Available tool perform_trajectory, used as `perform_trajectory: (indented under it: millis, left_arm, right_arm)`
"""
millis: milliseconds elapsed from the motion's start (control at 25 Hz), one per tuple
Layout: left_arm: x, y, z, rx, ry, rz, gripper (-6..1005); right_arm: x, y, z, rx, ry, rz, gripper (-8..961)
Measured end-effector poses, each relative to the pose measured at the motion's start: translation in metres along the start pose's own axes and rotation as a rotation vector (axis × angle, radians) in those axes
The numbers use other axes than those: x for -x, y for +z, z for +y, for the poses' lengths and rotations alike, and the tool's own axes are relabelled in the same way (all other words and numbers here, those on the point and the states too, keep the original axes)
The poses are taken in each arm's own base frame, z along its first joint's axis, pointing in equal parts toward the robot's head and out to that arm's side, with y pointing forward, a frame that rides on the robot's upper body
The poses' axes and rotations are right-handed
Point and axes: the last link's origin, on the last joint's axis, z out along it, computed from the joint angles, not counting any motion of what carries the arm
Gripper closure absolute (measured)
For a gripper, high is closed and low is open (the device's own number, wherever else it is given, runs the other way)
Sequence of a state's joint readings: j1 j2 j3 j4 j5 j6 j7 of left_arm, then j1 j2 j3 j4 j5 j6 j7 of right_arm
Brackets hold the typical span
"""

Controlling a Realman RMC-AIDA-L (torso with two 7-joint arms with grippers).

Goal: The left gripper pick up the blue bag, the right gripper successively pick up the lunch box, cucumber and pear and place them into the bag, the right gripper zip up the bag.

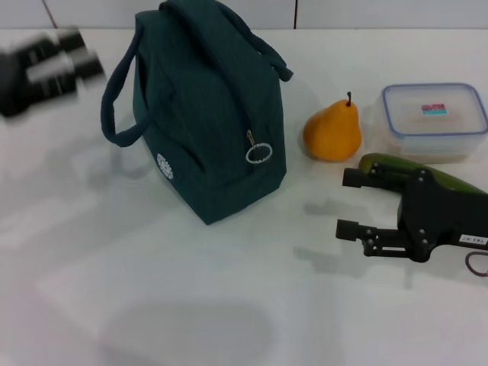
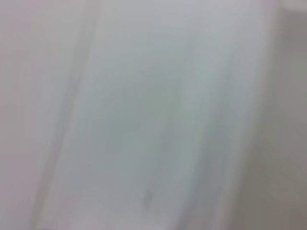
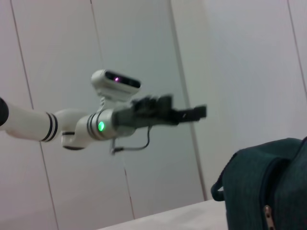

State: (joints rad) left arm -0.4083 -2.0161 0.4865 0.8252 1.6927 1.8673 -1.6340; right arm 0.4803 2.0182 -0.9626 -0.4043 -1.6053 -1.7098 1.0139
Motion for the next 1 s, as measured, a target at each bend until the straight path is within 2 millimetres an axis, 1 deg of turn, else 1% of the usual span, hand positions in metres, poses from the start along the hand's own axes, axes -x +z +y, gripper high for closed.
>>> perform_trajectory:
  millis: [120, 200, 320, 440, 560, 720, 840, 1000]
  left_arm:
    - [-0.025, 0.012, -0.020, -0.059, -0.071, 0.010, 116]
    - [-0.037, 0.021, -0.030, -0.087, -0.108, -0.004, 116]
    - [-0.050, 0.036, -0.041, -0.117, -0.167, -0.041, 115]
    - [-0.064, 0.050, -0.047, -0.156, -0.266, -0.141, 115]
    - [-0.069, 0.061, -0.046, -0.216, -0.345, -0.291, 116]
    - [-0.073, 0.075, -0.035, -0.304, -0.370, -0.458, 118]
    - [-0.078, 0.081, -0.028, -0.390, -0.361, -0.506, 119]
    - [-0.078, 0.090, -0.020, -0.423, -0.372, -0.517, 132]
  right_arm:
    - [0.000, -0.002, -0.001, -0.015, 0.000, -0.004, 175]
    - [0.001, -0.003, -0.002, -0.023, 0.000, -0.009, 175]
    - [0.001, -0.006, -0.002, -0.037, 0.003, -0.018, 175]
    - [0.000, -0.008, -0.002, -0.050, 0.006, -0.022, 175]
    - [0.000, -0.010, -0.002, -0.060, 0.006, -0.026, 175]
    - [-0.001, -0.016, -0.003, -0.092, 0.008, -0.037, 176]
    - [-0.002, -0.019, -0.003, -0.104, 0.012, -0.041, 176]
    - [-0.003, -0.019, -0.002, -0.105, 0.016, -0.041, 176]
